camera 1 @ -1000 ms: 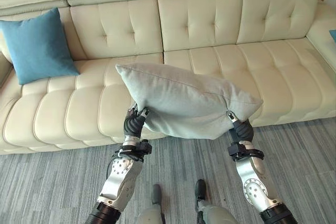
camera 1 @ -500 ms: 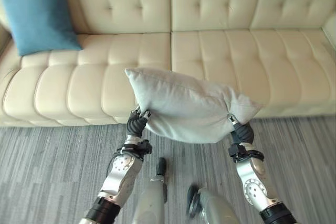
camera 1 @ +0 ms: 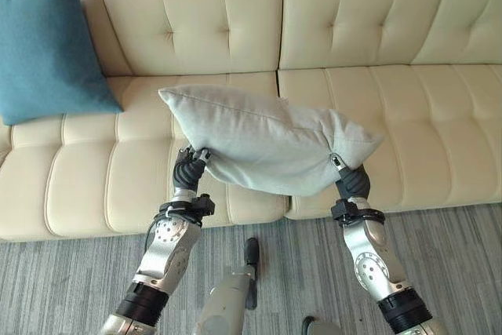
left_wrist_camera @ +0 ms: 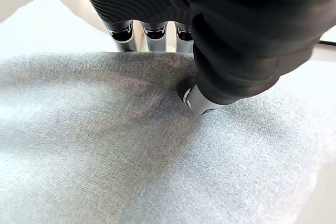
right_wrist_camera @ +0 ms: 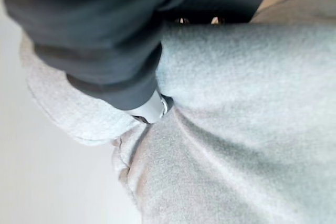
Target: Pick up all the scattered cushions and arrange them neatly on the sofa.
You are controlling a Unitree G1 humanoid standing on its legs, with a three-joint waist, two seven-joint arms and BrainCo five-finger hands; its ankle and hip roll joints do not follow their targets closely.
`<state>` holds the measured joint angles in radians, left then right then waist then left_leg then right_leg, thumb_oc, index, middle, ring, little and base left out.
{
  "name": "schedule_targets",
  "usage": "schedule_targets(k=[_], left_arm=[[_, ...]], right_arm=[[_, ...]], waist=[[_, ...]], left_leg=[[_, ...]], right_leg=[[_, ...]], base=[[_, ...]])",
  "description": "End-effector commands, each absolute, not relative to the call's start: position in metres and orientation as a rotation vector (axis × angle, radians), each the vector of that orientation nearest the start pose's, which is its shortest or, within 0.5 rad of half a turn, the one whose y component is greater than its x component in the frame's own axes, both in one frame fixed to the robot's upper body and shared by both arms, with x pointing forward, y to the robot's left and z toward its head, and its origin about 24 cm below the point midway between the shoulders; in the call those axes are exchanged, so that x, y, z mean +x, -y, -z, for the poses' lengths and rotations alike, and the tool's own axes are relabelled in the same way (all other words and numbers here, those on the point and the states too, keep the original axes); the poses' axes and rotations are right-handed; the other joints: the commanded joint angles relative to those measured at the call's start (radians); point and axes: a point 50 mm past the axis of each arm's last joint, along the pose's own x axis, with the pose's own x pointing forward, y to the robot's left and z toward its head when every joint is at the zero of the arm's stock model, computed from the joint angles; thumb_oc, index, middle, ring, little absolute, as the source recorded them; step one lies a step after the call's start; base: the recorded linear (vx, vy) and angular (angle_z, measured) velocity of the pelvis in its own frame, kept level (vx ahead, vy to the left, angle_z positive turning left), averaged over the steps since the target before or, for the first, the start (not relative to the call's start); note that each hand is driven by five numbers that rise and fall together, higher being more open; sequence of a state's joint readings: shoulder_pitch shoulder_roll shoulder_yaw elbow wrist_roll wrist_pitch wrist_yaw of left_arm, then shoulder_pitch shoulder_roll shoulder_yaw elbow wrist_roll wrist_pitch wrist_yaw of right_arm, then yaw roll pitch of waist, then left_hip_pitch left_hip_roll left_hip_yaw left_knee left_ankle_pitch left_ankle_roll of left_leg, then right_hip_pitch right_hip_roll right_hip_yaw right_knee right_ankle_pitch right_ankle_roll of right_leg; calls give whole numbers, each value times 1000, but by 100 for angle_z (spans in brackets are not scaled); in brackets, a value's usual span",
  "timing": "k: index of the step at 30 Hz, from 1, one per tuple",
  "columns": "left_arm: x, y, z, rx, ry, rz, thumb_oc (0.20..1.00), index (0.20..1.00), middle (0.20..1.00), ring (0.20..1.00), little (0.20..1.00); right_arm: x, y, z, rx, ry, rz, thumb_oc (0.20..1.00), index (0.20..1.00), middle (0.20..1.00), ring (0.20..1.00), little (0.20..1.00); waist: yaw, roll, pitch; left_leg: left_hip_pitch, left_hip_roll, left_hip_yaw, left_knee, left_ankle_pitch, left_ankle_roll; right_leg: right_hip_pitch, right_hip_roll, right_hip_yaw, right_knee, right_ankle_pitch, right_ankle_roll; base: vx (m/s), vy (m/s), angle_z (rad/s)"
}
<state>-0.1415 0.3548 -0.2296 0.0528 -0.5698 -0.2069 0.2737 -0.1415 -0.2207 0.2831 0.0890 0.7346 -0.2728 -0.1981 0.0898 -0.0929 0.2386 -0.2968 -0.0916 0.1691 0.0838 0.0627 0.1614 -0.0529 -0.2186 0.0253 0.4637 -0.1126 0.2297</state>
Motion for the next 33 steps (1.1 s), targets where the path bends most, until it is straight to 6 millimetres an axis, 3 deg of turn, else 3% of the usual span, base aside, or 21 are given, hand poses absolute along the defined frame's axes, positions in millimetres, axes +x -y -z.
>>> schedule_targets(k=[1,2,4,5,8,14,21,25,27,28,33], left_arm=[[264,-142,-103,-277,323,107,200,200,200,200,200],[266,-139,-107,-273,340,125,200,200,200,200,200],[266,-139,-107,-273,342,134,200,200,200,200,200],[266,-139,-107,-271,347,133,200,200,200,200,200],[264,-140,-104,-264,343,134,200,200,200,200,200],[261,-141,-88,-286,264,88,200,200,200,200,200],[267,-137,-87,-274,262,52,200,200,200,200,200],[291,-130,-111,-236,349,4,200,200,200,200,200],[310,-121,-135,-227,424,-10,200,200,200,200,200],[323,-112,-155,-215,477,-6,200,200,200,200,200],[351,-101,-211,-189,605,-18,200,200,200,200,200]], right_arm=[[269,114,-93,517,274,-195,200,200,200,200,200],[270,114,-93,527,274,-191,200,200,200,200,200],[270,114,-92,541,273,-191,200,200,200,200,200],[270,115,-92,548,275,-187,200,200,200,200,200],[265,118,-81,550,239,-168,200,200,200,200,200],[258,122,-67,535,174,-159,200,200,200,200,200],[259,117,-67,522,168,-163,200,200,200,200,200],[285,110,-97,440,268,-169,200,200,200,200,200],[306,102,-128,377,365,-181,200,200,200,200,200],[319,94,-154,336,437,-189,200,200,200,200,200],[345,89,-224,245,618,-163,200,200,200,200,200]], waist=[[-24,47,-108],[-53,78,-77],[-73,82,-62],[-84,81,-50],[-90,59,-69],[-90,62,-115],[-92,57,-126],[-86,48,-116],[-82,39,-100],[-80,32,-79],[-74,14,-11]], left_leg=[[34,102,-71,-128,25,-150],[89,115,-88,-148,8,-165],[117,118,-98,-154,0,-175],[133,124,-104,-158,-2,-186],[158,109,-114,-158,-13,-199],[198,128,-123,-171,-27,-217],[231,131,-130,-171,-51,-222],[216,134,-133,-171,-52,-223],[187,138,-135,-171,-43,-225],[156,142,-137,-164,-35,-227],[7,141,-154,-68,-30,-232]], right_leg=[[-32,59,-57,12,118,-44],[-102,46,-137,-105,0,-85],[-153,51,-142,-259,31,-80],[-188,52,-129,-321,77,-68],[-106,68,-116,-463,115,-73],[-6,83,-139,-527,114,-85],[42,82,-146,-540,94,-90],[20,81,-141,-525,90,-91],[-15,84,-136,-509,88,-93],[-47,85,-133,-494,89,-94],[-172,80,-123,-416,89,-99]], base=[[229,83,-13],[256,-10,-19],[162,-140,-22],[74,-150,21],[89,-138,65],[107,-84,11],[86,-8,8],[17,-4,4],[-74,-30,2],[-125,-39,3],[-119,-39,4]])
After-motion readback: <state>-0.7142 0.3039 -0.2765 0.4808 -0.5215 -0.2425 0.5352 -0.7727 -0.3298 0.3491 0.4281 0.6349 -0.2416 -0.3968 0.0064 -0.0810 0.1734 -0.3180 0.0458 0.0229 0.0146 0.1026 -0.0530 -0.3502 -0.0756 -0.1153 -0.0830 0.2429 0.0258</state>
